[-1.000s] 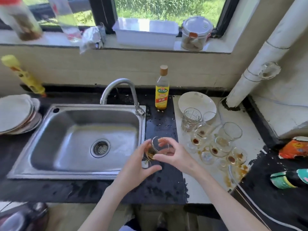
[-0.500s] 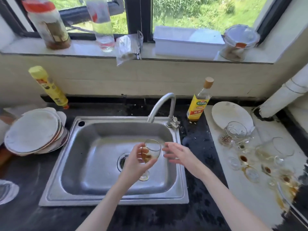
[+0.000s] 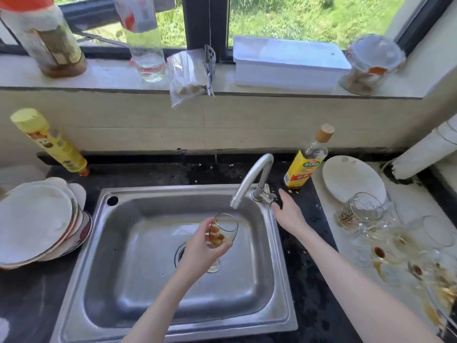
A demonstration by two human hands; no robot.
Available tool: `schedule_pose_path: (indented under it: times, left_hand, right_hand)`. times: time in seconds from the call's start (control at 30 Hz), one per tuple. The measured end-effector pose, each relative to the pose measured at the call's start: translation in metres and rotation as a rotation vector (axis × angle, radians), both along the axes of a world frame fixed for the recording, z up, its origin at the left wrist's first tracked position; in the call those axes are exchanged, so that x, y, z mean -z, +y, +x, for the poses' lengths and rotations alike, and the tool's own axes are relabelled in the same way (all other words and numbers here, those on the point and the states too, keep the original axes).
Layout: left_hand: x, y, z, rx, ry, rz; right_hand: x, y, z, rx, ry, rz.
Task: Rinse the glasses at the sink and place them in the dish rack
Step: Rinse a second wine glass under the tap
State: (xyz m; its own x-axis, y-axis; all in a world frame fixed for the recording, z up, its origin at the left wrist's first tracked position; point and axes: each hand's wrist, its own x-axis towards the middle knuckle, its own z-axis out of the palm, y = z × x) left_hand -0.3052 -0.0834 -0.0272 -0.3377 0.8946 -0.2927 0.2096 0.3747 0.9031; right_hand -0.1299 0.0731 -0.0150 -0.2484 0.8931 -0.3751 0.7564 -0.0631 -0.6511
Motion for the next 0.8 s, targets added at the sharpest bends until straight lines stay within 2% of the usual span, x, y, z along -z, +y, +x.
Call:
schedule_pose_path:
  times: [0.07,0.13,0.23,0.27,0.4,0.53,0.8]
  left_hand:
    - [0.005,0.006,-0.002,-0.002,-0.003,-0.009]
    - [0.009,0.01,-0.003,-0.004,0.0,-0.02]
    - [0.014,0.01,-0.003,-0.023,-0.037,-0.036]
    - [0.014,0.01,-0.002,-0.027,-0.049,-0.039]
    - [0.017,0.01,-0.001,-0.021,-0.047,-0.052]
    - [0.021,0.01,-0.005,-0.033,-0.056,-0.067]
    - [0.023,0.006,-0.003,-0.039,-0.055,-0.079]
  right_hand:
    - [0.007,0.01,-0.005,-0.043,-0.037,-0.015]
    - [0.014,0.011,-0.009,0.001,-0.052,0.016]
    - [0.031,-0.003,-0.014,-0.01,-0.109,0.146]
    - [0.037,-0.01,-0.014,-0.071,-0.157,0.197]
    - [0.056,-0.027,-0.018,-0.346,-0.548,0.308]
    - [0.065,-0.028,-0.028,-0.436,-0.711,0.278]
    - [0.07,-0.026,-0.027,-0.454,-0.72,0.197]
